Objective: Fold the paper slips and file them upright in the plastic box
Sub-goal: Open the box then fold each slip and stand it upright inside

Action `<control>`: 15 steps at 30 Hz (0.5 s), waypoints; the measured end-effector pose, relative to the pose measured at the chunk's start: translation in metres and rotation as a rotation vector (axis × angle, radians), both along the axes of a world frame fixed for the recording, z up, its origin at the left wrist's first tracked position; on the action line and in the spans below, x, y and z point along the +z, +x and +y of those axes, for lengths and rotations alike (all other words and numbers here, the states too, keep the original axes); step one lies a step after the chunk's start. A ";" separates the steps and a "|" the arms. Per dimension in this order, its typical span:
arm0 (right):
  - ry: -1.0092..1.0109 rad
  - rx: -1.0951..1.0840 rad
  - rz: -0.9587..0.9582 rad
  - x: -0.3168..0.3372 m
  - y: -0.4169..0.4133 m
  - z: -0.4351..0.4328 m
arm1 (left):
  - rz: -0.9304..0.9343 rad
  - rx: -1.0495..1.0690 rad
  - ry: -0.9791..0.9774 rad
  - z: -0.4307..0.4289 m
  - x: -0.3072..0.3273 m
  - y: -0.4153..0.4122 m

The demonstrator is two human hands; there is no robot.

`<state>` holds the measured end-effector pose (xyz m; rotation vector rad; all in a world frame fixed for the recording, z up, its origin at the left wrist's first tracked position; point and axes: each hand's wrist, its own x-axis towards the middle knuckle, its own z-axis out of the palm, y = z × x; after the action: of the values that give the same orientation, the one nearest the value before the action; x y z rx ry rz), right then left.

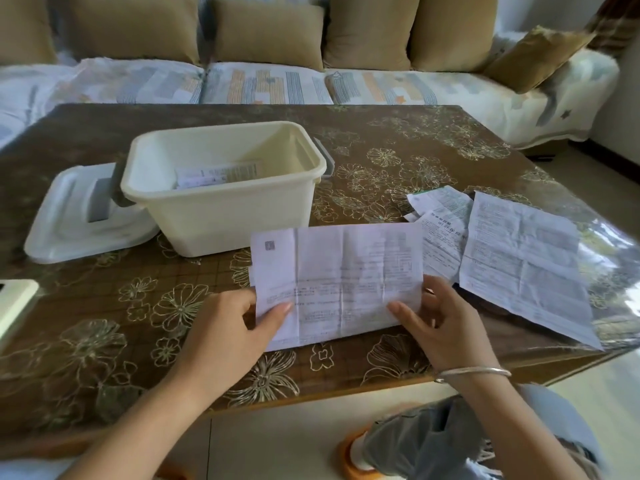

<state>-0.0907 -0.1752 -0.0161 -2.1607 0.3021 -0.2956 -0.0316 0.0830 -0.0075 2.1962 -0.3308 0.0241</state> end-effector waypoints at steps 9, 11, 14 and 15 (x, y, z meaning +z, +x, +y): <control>-0.232 -0.089 0.069 -0.005 0.013 0.019 | -0.097 0.128 0.324 -0.005 -0.008 -0.010; -0.275 -0.087 0.058 -0.006 0.013 0.021 | -0.120 0.166 0.387 -0.007 -0.007 -0.014; -0.364 -0.107 0.001 -0.011 0.013 0.024 | -0.126 0.204 0.469 -0.011 -0.009 -0.017; -0.378 -0.117 -0.007 -0.013 0.014 0.024 | -0.149 0.211 0.488 -0.011 -0.009 -0.018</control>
<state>-0.0772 -0.1511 -0.0290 -2.5169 0.3946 -0.4567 -0.0498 0.0716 -0.0166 2.7144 -0.1986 0.2478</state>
